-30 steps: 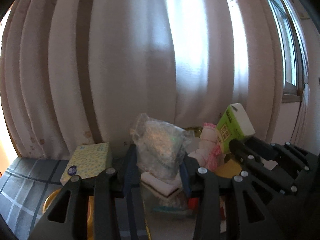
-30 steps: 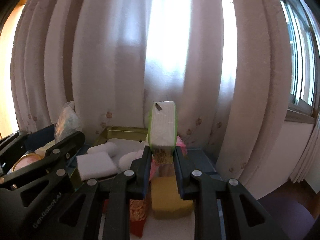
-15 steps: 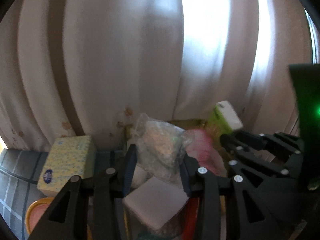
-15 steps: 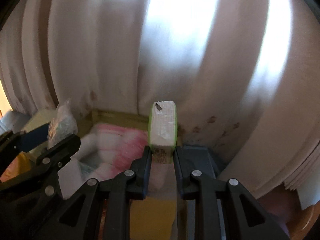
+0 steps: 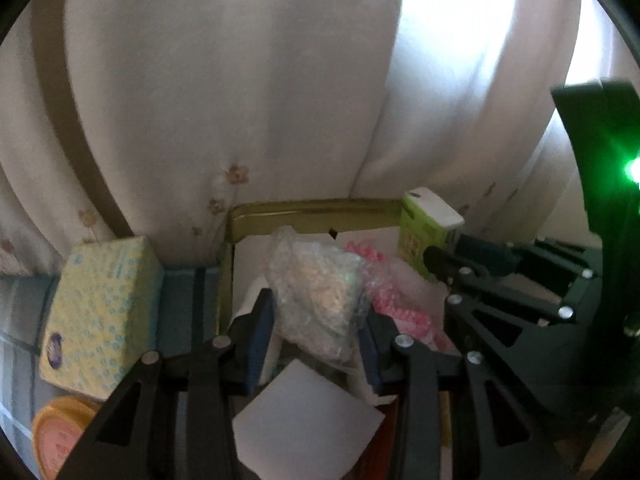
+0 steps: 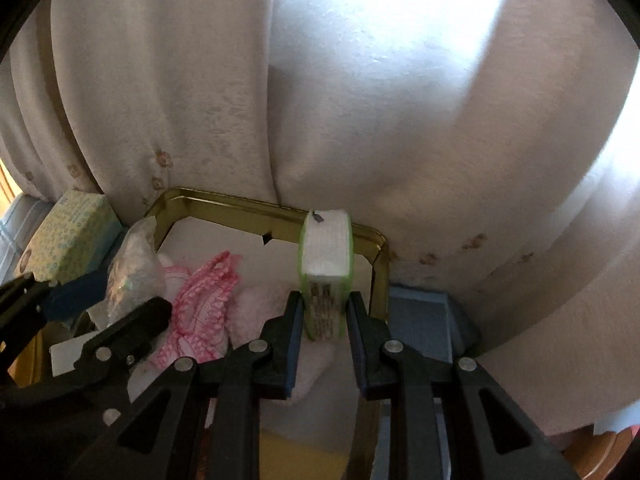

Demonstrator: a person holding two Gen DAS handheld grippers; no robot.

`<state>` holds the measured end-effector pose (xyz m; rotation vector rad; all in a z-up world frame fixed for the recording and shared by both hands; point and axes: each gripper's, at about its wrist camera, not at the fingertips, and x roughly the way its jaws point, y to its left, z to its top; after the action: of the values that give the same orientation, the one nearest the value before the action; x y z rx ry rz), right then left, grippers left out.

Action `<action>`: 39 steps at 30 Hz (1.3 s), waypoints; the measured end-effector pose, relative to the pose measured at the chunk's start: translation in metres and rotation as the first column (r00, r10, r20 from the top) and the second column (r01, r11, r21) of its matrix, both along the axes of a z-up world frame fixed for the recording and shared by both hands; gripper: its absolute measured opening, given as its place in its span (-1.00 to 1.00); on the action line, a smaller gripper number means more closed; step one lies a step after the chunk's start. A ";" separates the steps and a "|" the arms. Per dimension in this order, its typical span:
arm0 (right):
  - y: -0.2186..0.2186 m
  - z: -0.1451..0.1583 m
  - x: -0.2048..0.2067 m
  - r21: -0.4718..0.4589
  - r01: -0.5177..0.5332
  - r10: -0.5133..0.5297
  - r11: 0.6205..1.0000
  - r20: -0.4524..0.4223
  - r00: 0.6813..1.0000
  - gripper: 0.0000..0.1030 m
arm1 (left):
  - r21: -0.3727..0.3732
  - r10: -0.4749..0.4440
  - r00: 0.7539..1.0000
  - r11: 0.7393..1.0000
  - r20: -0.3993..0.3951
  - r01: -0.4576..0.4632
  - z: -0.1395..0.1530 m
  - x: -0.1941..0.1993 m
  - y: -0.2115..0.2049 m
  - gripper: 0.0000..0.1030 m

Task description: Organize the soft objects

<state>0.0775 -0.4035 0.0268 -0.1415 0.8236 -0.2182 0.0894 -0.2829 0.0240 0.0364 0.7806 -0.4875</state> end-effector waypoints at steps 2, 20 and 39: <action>0.003 0.002 0.005 -0.018 -0.022 0.022 1.000 -0.015 1.000 -0.53 | 0.041 0.000 1.000 0.999 0.013 -0.001 -0.001 0.002 -0.007 -0.25; -0.013 0.024 -0.019 0.026 -0.219 0.220 0.975 -0.032 0.975 0.37 | 0.065 0.030 0.998 0.997 0.055 -0.034 0.008 -0.010 0.013 0.99; -0.001 -0.004 -0.148 0.200 0.050 -0.133 0.979 0.428 0.894 0.42 | -0.097 0.138 0.889 0.990 0.437 -0.106 0.016 -0.111 0.068 0.99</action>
<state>-0.0702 -0.4043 0.0230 0.1211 0.3935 -0.2506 -0.0211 -0.2144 0.0398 0.0310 0.3132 -0.3666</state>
